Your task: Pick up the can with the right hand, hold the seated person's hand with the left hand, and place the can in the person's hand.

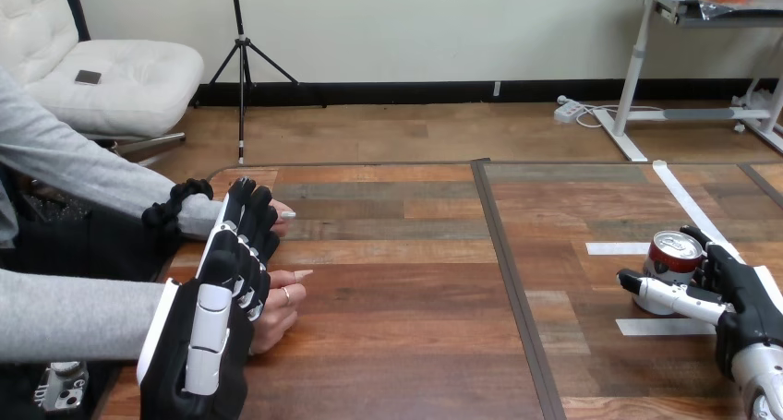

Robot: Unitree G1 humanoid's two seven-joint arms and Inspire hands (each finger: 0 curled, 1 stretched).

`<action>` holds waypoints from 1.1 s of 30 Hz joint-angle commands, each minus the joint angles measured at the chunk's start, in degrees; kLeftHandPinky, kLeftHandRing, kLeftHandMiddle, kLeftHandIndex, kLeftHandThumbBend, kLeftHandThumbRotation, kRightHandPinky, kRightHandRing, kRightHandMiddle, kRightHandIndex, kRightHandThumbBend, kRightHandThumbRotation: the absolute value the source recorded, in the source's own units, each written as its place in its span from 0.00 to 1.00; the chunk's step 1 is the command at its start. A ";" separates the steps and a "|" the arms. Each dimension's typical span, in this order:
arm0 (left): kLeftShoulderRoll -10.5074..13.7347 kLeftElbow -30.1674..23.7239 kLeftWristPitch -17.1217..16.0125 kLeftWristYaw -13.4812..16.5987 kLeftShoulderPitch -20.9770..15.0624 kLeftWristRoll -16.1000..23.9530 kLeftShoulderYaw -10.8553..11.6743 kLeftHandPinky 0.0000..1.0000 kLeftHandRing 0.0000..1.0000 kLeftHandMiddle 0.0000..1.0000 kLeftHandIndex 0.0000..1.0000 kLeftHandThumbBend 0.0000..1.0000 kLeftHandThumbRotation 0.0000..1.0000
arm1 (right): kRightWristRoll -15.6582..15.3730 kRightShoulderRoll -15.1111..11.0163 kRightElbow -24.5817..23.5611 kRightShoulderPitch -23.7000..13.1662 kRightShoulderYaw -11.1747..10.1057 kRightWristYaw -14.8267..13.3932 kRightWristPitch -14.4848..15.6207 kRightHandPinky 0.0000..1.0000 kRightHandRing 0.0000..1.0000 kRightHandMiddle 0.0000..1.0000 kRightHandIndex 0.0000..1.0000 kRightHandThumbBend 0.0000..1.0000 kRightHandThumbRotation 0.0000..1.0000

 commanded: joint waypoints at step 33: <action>-0.37 -1.34 -0.26 -0.31 -2.63 -0.35 0.60 1.00 1.00 1.00 1.00 0.66 0.93 | 0.58 1.28 -1.04 -3.39 -0.04 -3.36 -2.99 0.69 0.73 0.72 0.72 0.65 0.00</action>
